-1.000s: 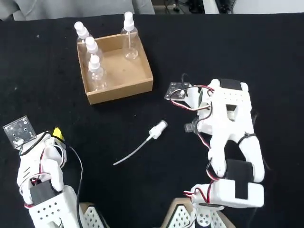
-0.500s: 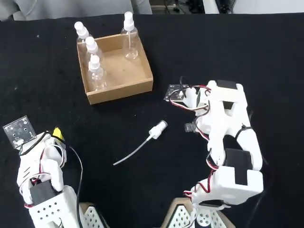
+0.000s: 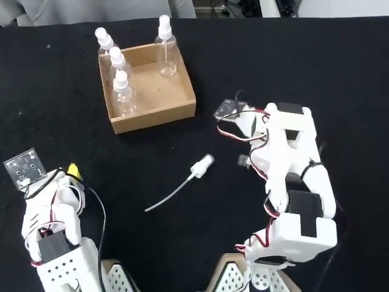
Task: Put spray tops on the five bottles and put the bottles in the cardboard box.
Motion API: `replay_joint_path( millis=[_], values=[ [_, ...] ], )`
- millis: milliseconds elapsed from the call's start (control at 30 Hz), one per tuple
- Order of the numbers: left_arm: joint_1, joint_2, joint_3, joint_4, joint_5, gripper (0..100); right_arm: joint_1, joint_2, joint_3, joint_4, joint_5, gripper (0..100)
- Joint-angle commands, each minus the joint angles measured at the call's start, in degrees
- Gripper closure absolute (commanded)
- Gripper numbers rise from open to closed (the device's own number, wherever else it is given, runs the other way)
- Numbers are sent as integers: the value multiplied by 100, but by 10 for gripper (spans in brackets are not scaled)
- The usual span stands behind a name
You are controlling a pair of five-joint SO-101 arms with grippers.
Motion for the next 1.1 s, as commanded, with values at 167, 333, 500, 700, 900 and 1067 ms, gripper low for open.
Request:
replay_joint_path(
  millis=[167, 333, 500, 700, 900, 1067],
  values=[
    [-75, -35, -22, 26, -9, 805, -114, 4, -75, -9, -1037, 714],
    [-75, -35, -22, 26, -9, 805, -237, -22, -75, 290, -826, 603],
    [-75, -35, -22, 26, -9, 805, -325, 13, -171, 510, -229, 631],
    [-75, -35, -22, 26, -9, 805, -185, 31, -180, 563, 527, 630],
    [-75, -35, -22, 26, -9, 805, 105, 31, -180, 563, 1064, 630],
    [-75, -35, -22, 26, -9, 805, 97, 31, -75, 554, 1125, 630]
  ],
)
